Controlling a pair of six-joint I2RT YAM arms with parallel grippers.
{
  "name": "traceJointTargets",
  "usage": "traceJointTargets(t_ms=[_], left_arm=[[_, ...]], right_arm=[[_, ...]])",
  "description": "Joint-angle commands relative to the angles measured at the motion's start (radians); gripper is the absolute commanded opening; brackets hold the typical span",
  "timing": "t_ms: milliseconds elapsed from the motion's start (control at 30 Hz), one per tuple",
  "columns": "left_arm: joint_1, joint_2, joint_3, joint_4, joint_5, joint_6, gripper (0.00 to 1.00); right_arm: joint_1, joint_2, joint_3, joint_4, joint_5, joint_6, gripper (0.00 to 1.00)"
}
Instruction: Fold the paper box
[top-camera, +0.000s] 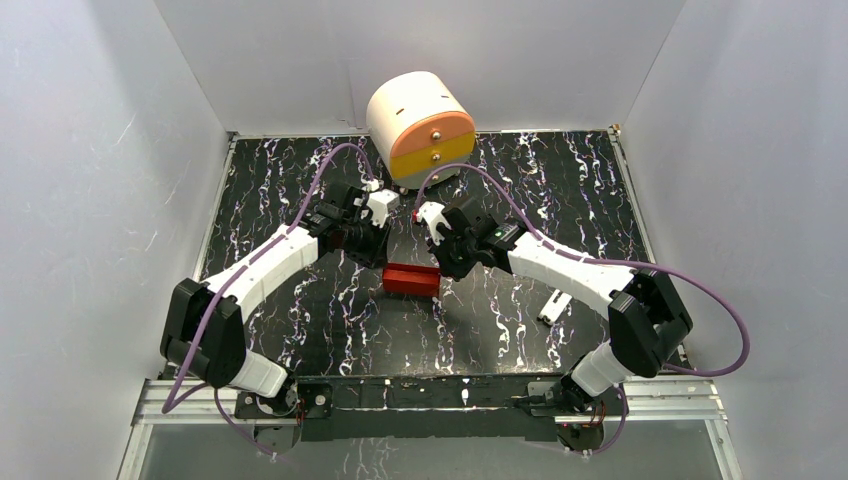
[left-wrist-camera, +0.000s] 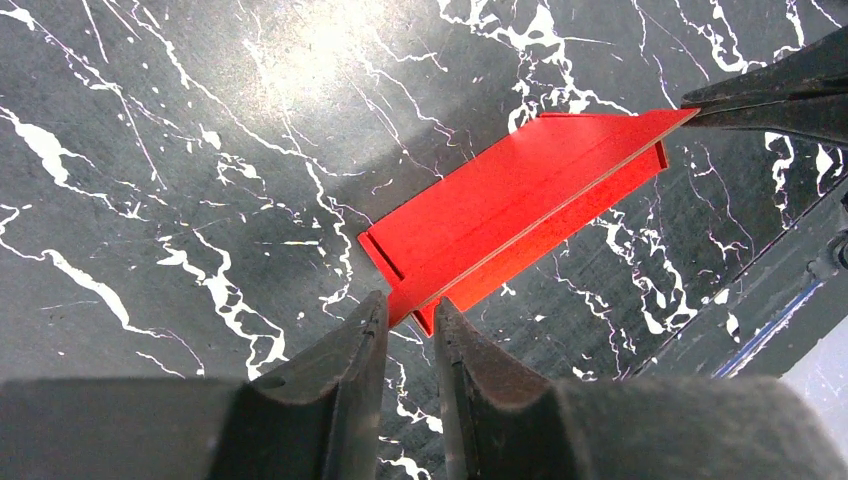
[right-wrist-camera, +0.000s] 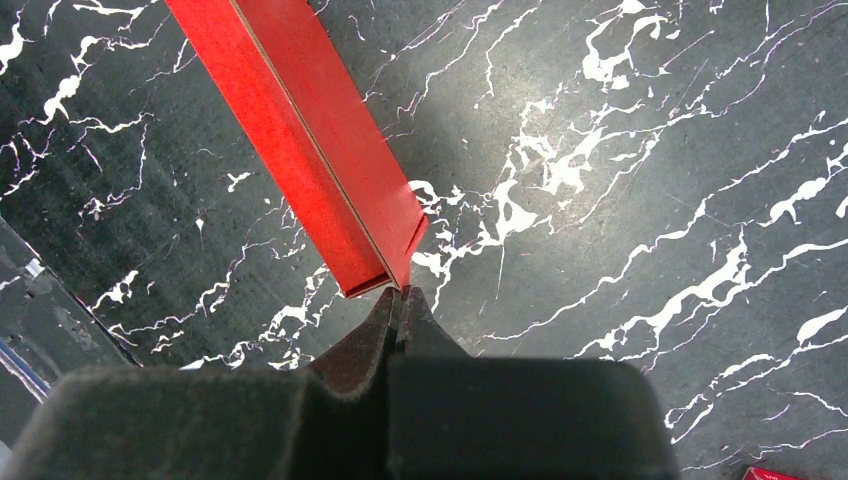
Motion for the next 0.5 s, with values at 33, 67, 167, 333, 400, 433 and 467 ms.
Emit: traceJointTargets(t_ms=[33, 67, 167, 333, 400, 433, 467], left_arm=[[0.004, 0.007, 0.034, -0.028, 0.047, 0.011, 0.2], [0.004, 0.008, 0.034, -0.03, 0.05, 0.011, 0.2], [0.004, 0.012, 0.033, -0.033, 0.051, 0.004, 0.2], [0.004, 0.02, 0.037, -0.04, 0.047, -0.008, 0.18], [0.004, 0.025, 0.039, -0.04, 0.053, -0.044, 0.16], [0.004, 0.028, 0.04, -0.04, 0.051, -0.057, 0.15], [0.004, 0.03, 0.041, -0.039, 0.052, -0.074, 0.14]], right_arm=[[-0.005, 0.013, 0.037, -0.011, -0.029, -0.005, 0.0], [-0.003, 0.013, 0.037, -0.01, -0.027, -0.002, 0.0], [-0.004, 0.013, 0.039, -0.011, -0.025, 0.001, 0.0], [-0.004, 0.012, 0.04, -0.011, -0.021, 0.012, 0.0], [-0.004, 0.01, 0.042, -0.011, -0.022, 0.02, 0.0], [-0.004, 0.011, 0.042, -0.01, -0.021, 0.024, 0.0], [-0.004, 0.013, 0.044, -0.011, -0.018, 0.031, 0.0]])
